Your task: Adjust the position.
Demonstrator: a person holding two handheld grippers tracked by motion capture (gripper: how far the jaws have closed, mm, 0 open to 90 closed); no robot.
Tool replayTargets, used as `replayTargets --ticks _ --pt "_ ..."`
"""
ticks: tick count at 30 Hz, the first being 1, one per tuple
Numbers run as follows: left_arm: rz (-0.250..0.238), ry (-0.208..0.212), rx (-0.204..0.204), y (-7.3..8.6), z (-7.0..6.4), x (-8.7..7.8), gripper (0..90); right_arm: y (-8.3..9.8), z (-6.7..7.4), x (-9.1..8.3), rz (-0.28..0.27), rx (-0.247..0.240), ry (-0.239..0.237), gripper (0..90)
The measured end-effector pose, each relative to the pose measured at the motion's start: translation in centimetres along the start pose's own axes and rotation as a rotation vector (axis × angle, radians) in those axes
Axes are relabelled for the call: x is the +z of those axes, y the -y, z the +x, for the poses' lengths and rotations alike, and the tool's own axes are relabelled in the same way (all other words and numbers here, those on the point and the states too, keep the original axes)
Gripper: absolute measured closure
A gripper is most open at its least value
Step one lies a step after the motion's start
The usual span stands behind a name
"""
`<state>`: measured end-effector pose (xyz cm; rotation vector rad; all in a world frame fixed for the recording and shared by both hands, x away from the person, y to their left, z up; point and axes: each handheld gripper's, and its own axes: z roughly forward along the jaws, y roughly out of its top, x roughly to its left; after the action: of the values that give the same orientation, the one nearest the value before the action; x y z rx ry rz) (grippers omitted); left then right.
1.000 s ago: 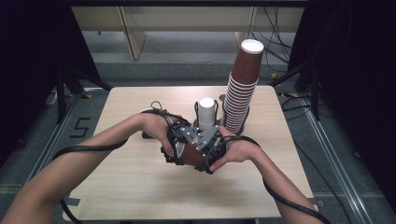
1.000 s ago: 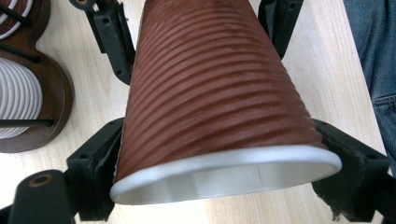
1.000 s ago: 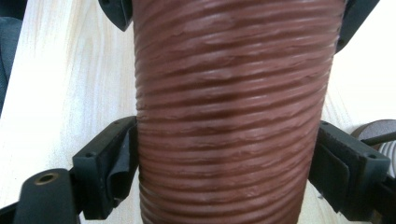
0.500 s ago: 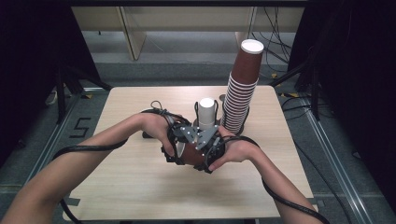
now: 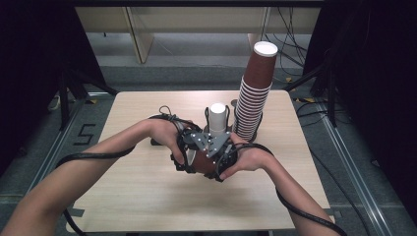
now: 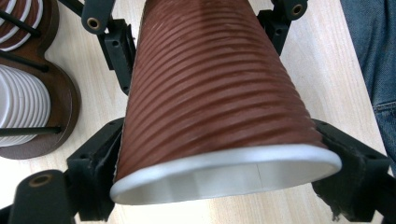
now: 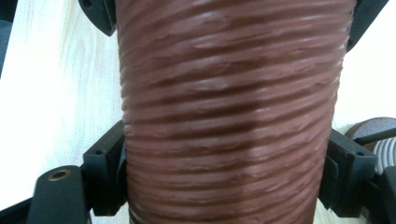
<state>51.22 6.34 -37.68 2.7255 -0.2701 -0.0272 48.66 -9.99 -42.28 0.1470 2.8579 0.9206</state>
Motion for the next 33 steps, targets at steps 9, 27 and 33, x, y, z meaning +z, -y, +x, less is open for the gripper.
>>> replayTargets --ticks 9,27,33 --pt "-0.001 0.001 -0.008 -0.03 -0.01 0.02 13.7 -0.2 -0.31 0.03 0.01 -0.04 -0.001 24.2" --pt "-0.01 -0.026 0.005 -0.14 0.26 -0.14 13.9 0.03 -0.62 -0.04 -0.015 -0.07 0.019 25.7" --pt "-0.024 -0.038 0.027 -0.07 0.24 -0.02 11.1 0.26 -0.53 -0.14 -0.02 -0.065 0.026 25.6"
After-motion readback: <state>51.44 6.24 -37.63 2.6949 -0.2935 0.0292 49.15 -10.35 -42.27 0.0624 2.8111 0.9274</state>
